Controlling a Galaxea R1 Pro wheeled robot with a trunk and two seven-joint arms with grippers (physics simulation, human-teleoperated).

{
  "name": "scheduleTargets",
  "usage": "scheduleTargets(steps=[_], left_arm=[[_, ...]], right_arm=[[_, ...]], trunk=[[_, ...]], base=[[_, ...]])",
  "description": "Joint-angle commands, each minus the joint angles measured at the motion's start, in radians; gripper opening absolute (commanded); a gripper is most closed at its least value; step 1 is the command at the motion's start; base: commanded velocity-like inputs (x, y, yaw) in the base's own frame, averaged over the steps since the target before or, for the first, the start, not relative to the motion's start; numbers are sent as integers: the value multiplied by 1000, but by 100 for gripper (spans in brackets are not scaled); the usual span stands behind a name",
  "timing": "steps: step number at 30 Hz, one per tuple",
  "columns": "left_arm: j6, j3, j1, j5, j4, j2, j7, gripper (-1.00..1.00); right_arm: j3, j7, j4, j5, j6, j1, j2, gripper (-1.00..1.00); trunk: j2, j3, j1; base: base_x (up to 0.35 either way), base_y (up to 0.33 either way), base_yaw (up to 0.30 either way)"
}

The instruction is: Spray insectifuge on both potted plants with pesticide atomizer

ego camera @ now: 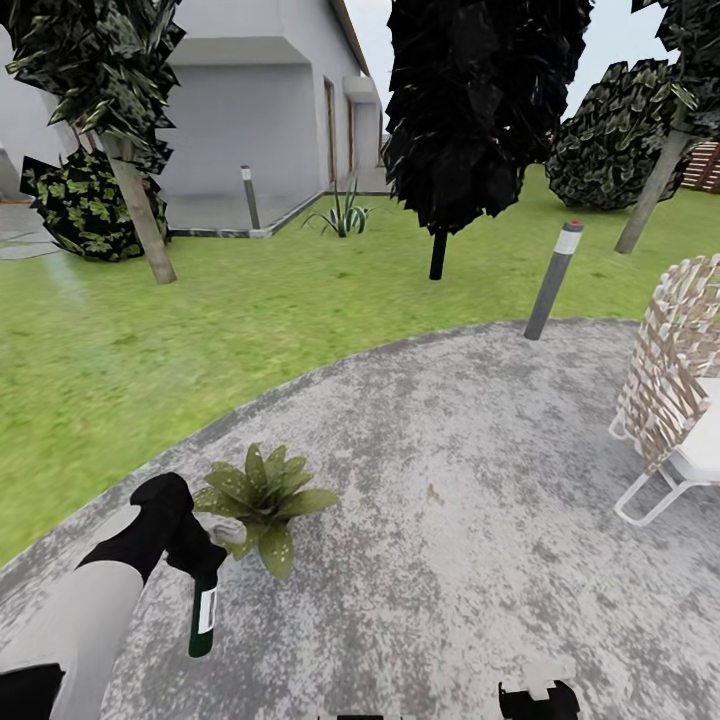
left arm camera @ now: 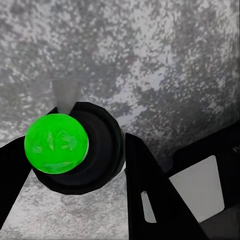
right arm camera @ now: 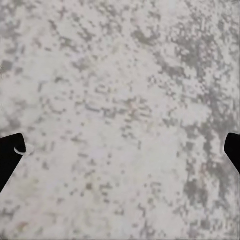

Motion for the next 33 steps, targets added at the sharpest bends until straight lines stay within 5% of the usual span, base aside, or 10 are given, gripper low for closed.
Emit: scheduleTargets(steps=[1,7,12,15,16,17,18,22,33], left_arm=[[10,-7,-4,-11,-1,0,-22,-100],[11,-78,-44,-13,-1,10,-120,-100],[10,-86,-80,-14,3,13,-122,-100],[8,-136,-115,-15,9,16,-122,-100],[8,-160,-128,-21,16,18,-122,-100],[7,-218,-179,-89,65,20,-122,-100],[7,-226,-198,-114,82,19,-122,-100],[7,-232,-222,-138,101,12,-122,-100],[10,-229,-225,-135,104,1,-122,-100]], right_arm=[[-8,-2,1,10,-3,-1,1,100],[-8,-2,-1,9,-3,-1,3,100],[-8,-2,-2,9,-3,-1,3,100],[-8,-2,-2,9,-3,-1,3,100],[-8,-2,-2,9,-3,-1,3,100],[-8,-2,-2,9,-3,-1,3,100],[-8,-2,-2,9,-3,-1,3,100],[-8,-2,-2,9,-3,-1,3,100],[-8,-2,2,10,-4,-1,-14,100]], trunk=[[0,-1,0],[0,-1,0],[0,-1,0],[0,-1,0],[0,-1,0],[0,-1,0],[0,-1,0],[0,-1,0],[0,-1,0]], base=[[42,-1,0],[185,0,3],[86,0,165],[6,0,268],[2,0,274],[0,0,276],[0,0,277],[0,0,237],[194,-2,17]])
